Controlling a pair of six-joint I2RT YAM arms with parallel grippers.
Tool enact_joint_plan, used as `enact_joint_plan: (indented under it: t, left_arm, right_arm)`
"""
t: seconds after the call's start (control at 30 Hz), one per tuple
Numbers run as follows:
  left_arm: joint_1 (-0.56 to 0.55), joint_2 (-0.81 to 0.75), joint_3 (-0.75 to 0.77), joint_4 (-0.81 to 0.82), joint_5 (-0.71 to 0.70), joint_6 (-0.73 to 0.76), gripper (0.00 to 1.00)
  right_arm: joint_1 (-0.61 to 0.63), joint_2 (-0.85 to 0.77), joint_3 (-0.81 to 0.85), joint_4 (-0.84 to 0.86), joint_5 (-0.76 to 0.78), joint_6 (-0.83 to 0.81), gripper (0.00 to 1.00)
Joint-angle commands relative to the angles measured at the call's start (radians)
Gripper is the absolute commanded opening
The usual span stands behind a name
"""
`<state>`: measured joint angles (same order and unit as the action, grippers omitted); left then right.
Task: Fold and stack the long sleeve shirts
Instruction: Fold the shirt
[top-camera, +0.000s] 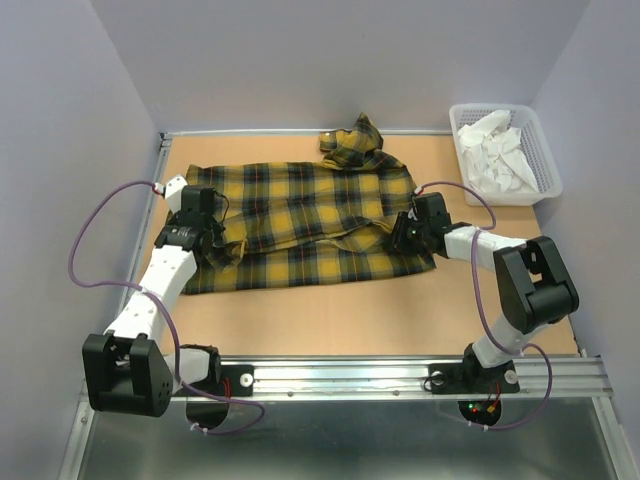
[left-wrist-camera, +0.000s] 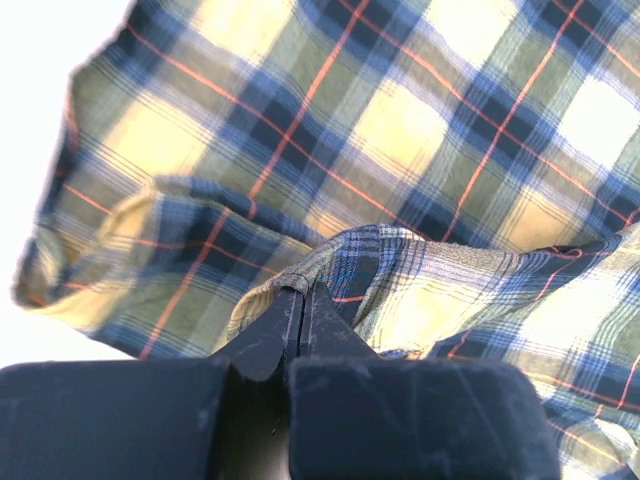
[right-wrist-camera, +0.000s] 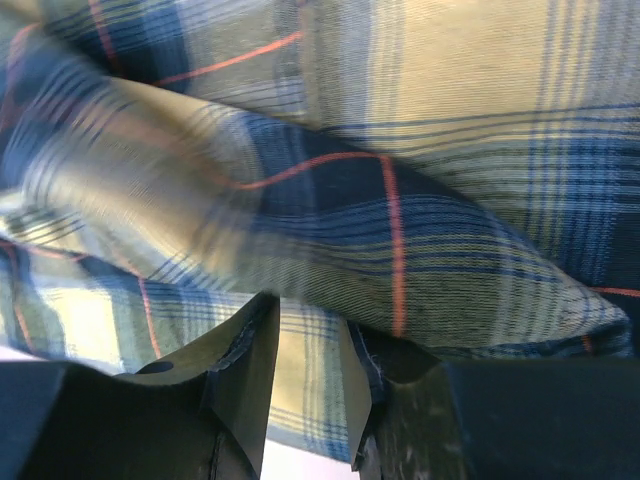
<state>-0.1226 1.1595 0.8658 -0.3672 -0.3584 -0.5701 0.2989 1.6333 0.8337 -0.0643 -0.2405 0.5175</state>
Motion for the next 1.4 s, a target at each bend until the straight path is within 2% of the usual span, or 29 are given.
enact_joint_plan:
  t: [0.0,0.5,0.6,0.87,1.1,1.13,1.2,1.23,1.33,1.37]
  left_arm:
    - [0.001,0.018,0.114,-0.117,-0.086,0.075,0.0]
    - [0.005,0.092,0.288,-0.358,-0.143,0.148,0.0]
    - [0.006,0.115,0.277,-0.354,-0.177,0.16,0.0]
    - [0.012,0.187,0.183,-0.314,-0.143,0.158,0.01]
    - [0.029,0.242,0.179,-0.306,-0.149,0.161,0.04]
    - [0.029,0.244,0.18,-0.308,-0.152,0.164,0.07]
    - [0.032,0.244,0.194,-0.318,-0.169,0.162,0.19]
    - [0.034,0.238,0.2,-0.32,-0.181,0.162,0.32]
    - [0.049,0.23,0.22,-0.319,-0.214,0.159,0.4]
    - [0.054,0.229,0.232,-0.314,-0.217,0.161,0.48]
  right_arm:
    - [-0.017,0.017,-0.021,0.018,0.058,0.009,0.35]
    - [-0.026,0.031,-0.012,0.018,0.098,0.01,0.36]
    - [-0.027,0.033,-0.013,0.018,0.098,0.01,0.36]
    - [-0.026,-0.001,-0.018,0.017,0.109,0.001,0.37]
    - [-0.026,-0.088,0.019,-0.05,0.107,-0.019,0.43]
    - [-0.026,-0.114,0.025,-0.066,0.113,-0.027,0.44]
    - [-0.026,-0.141,0.054,-0.115,0.122,-0.046,0.49]
    - [-0.026,-0.153,0.064,-0.132,0.124,-0.056,0.51]
    - [-0.026,-0.196,0.119,-0.176,0.113,-0.085,0.57]
    - [-0.024,-0.21,0.133,-0.181,0.09,-0.097,0.59]
